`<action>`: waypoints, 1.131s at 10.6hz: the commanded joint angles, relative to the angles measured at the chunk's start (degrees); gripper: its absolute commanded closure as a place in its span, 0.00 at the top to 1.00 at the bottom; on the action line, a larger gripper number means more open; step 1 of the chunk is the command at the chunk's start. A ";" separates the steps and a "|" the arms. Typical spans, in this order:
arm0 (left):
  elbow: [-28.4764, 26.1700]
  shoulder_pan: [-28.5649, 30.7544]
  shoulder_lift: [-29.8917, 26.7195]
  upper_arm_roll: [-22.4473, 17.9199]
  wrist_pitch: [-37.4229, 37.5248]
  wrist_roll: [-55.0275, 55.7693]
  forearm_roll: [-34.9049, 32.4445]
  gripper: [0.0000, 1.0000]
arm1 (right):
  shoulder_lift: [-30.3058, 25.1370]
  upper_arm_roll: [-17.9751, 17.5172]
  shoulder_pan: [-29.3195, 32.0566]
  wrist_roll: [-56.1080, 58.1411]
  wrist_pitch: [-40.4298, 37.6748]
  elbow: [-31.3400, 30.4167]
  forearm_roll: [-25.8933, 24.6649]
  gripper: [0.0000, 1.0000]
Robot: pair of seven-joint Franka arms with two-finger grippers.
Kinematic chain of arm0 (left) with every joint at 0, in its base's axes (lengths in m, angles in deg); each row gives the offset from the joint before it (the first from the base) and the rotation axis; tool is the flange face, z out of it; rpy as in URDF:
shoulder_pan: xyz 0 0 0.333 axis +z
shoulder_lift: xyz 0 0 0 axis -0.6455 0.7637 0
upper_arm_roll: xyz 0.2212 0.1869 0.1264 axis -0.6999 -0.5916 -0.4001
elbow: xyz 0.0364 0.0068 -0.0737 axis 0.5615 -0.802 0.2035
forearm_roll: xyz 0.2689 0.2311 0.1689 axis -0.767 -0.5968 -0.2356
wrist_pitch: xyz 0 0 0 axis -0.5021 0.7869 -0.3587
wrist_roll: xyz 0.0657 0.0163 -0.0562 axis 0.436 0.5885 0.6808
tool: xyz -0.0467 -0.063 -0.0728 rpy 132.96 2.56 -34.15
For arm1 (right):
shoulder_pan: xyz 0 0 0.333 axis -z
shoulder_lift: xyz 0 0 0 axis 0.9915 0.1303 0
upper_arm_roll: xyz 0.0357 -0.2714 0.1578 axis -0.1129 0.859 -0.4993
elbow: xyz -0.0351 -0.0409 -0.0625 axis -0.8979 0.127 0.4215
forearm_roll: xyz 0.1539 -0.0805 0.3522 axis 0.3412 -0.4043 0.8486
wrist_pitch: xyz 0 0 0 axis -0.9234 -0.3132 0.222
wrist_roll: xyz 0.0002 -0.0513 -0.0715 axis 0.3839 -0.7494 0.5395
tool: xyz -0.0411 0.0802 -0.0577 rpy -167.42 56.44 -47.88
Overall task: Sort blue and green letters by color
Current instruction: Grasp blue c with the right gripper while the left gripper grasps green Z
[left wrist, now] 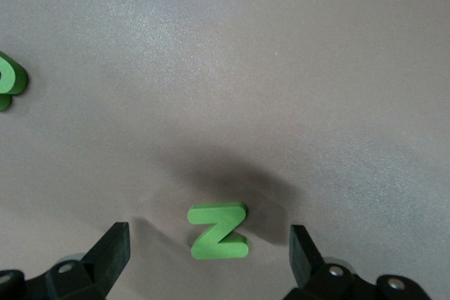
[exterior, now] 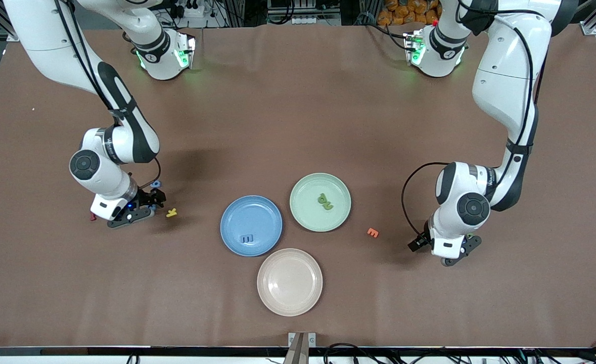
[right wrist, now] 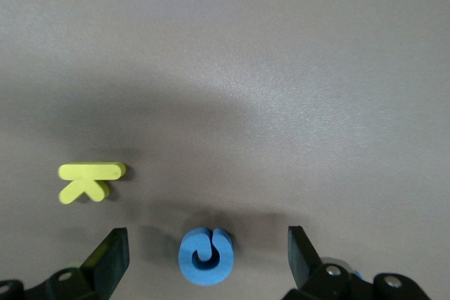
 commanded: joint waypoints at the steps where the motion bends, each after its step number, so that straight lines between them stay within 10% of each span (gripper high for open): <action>1: 1.27 0.17 1.00 0.08 -0.29 -1.58 1.61 1.00 | 1.16 -0.50 0.80 0.33 1.82 -0.19 -0.57 1.00; 2: 1.27 0.17 1.34 0.08 -0.38 -1.58 1.61 1.00 | 1.15 -0.50 0.88 0.33 1.90 -0.19 -0.57 1.00; 3: 1.97 0.34 1.43 0.08 -0.47 -1.15 1.70 0.15 | 1.24 -0.50 0.89 0.33 1.72 -0.10 -0.57 0.83; 4: 2.32 0.61 1.70 0.08 -0.47 0.08 1.78 0.00 | 0.98 -0.50 1.06 0.51 1.11 -0.01 -0.57 0.75; 12: 3.29 -0.44 0.91 0.34 -0.38 2.98 1.70 0.00 | 0.54 -0.76 2.82 1.74 0.49 -0.28 -0.39 0.57</action>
